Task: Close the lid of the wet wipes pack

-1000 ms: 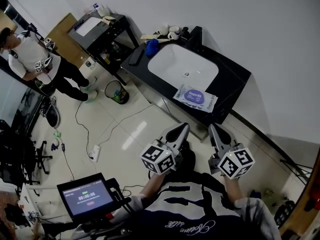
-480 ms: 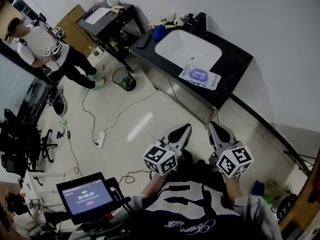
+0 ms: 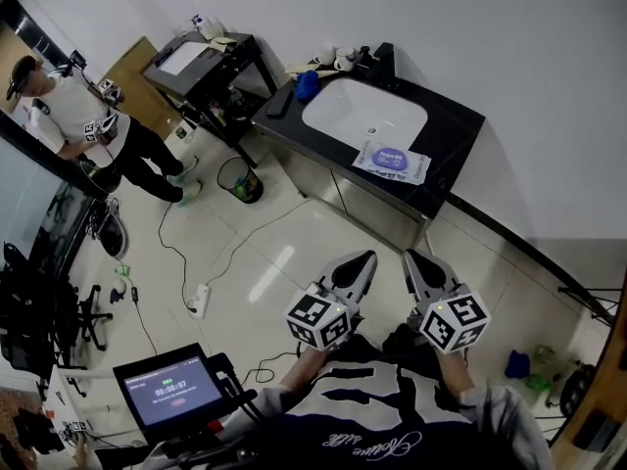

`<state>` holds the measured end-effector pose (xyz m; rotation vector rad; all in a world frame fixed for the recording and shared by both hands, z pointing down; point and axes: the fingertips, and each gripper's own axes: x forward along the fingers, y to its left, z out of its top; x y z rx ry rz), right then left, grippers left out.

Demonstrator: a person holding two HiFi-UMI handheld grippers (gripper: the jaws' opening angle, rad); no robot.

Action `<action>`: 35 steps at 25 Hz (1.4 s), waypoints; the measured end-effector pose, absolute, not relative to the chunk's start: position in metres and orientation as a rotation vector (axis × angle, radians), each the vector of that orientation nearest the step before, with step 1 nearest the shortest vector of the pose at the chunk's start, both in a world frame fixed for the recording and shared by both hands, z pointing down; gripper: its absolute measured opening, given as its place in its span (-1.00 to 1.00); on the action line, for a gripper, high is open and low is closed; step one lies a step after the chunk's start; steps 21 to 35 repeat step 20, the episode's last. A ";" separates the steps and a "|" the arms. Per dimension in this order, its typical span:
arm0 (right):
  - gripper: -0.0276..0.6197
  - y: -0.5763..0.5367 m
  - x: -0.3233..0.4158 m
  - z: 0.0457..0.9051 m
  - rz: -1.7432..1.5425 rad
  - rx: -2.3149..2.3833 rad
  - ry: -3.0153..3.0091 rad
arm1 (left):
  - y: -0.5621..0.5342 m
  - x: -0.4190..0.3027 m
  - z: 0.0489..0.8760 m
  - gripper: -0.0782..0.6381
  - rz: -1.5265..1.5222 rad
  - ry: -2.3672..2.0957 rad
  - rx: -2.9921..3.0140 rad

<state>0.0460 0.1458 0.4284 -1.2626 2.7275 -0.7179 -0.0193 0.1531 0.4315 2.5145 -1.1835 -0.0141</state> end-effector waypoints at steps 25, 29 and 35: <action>-0.92 0.199 0.019 0.430 -0.694 -1.422 2.682 | 0.199 -0.061 0.441 -0.78 0.057 -1.129 2.554; -0.92 0.199 0.019 0.430 -0.694 -1.422 2.682 | 0.199 -0.061 0.441 -0.78 0.057 -1.129 2.554; -0.92 0.199 0.019 0.430 -0.694 -1.422 2.682 | 0.199 -0.061 0.441 -0.78 0.057 -1.129 2.554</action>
